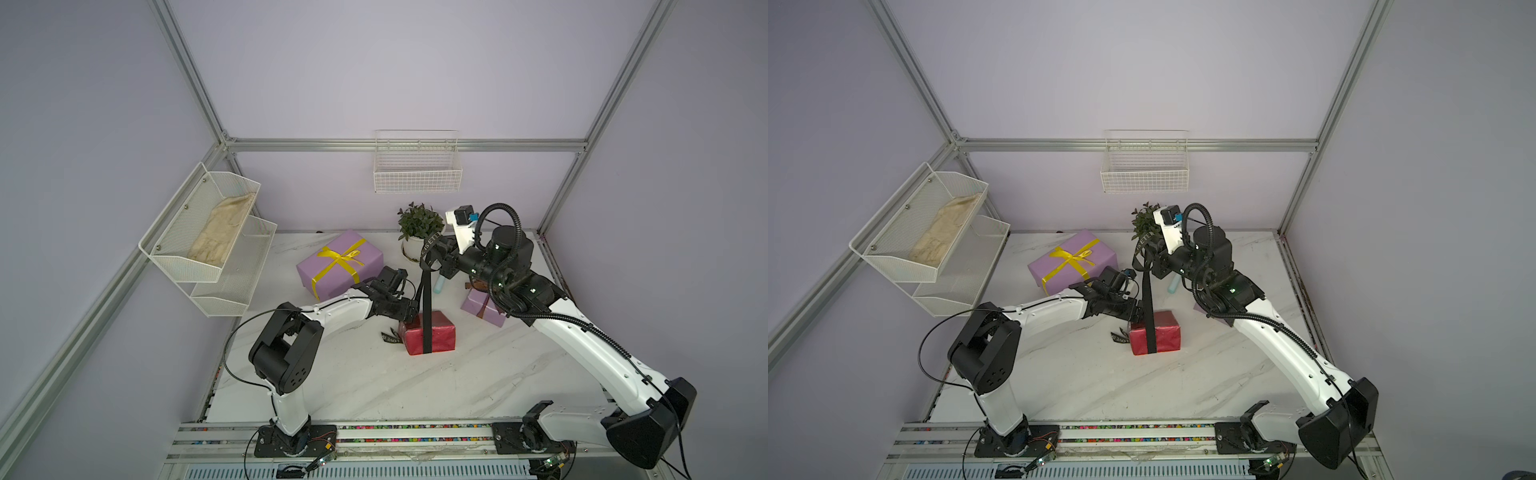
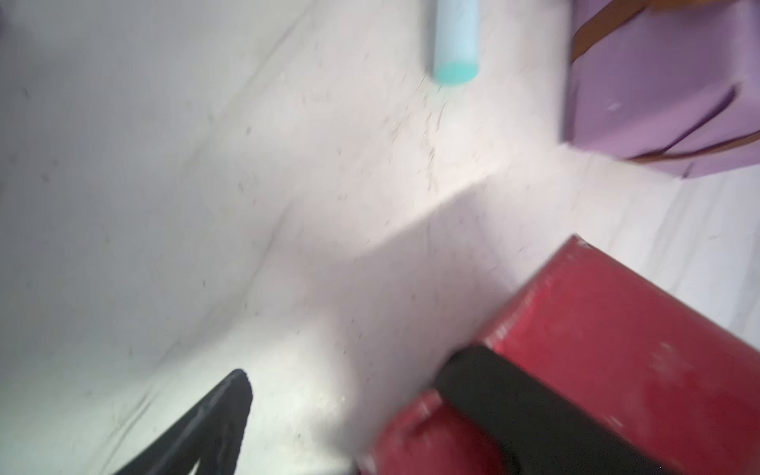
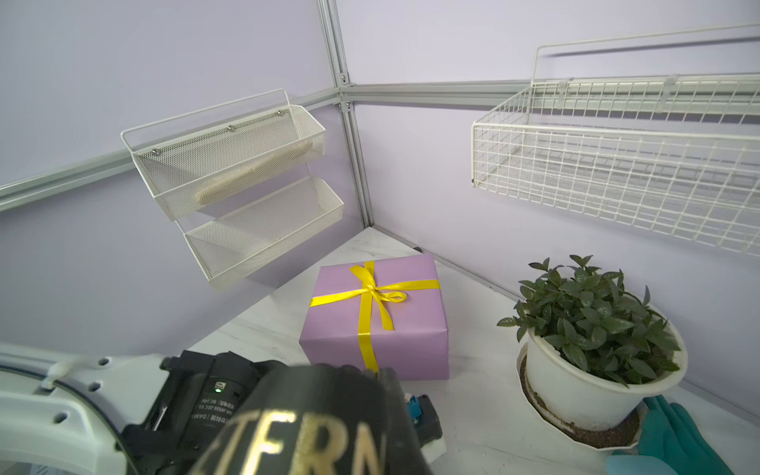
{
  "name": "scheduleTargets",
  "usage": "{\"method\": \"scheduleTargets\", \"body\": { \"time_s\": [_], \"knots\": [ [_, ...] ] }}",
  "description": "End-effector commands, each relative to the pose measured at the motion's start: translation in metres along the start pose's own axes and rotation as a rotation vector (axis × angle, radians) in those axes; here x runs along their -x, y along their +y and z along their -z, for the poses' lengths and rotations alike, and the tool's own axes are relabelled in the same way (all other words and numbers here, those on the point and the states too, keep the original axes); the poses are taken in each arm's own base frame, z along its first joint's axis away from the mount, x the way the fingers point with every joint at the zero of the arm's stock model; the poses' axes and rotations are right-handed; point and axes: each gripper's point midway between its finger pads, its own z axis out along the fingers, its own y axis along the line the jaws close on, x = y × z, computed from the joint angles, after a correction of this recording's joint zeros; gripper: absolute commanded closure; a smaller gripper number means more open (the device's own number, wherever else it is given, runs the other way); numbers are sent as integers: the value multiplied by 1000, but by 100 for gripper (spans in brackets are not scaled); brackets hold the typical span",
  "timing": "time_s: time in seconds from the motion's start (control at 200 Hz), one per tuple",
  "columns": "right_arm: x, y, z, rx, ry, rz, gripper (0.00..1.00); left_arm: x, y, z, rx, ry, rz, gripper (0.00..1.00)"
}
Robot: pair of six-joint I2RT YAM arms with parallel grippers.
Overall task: Untie the ribbon bows on the gift boxes
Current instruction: Pull the ribbon from the gift box.
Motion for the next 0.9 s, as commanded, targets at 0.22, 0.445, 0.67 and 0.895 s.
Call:
{"method": "scheduleTargets", "body": {
  "time_s": [0.22,0.445,0.67,0.895],
  "knots": [
    [-60,-2,10,-3,54,-95,100,-31,-3,0,46,67,-26,10],
    [-65,-3,22,-25,61,-110,100,-15,-10,17,39,7,-31,10],
    [-86,-5,27,-40,103,-135,100,4,-12,46,55,-88,-34,9],
    [-102,-13,12,-55,148,-131,100,15,-28,85,-10,-219,-150,1]
  ]
}}
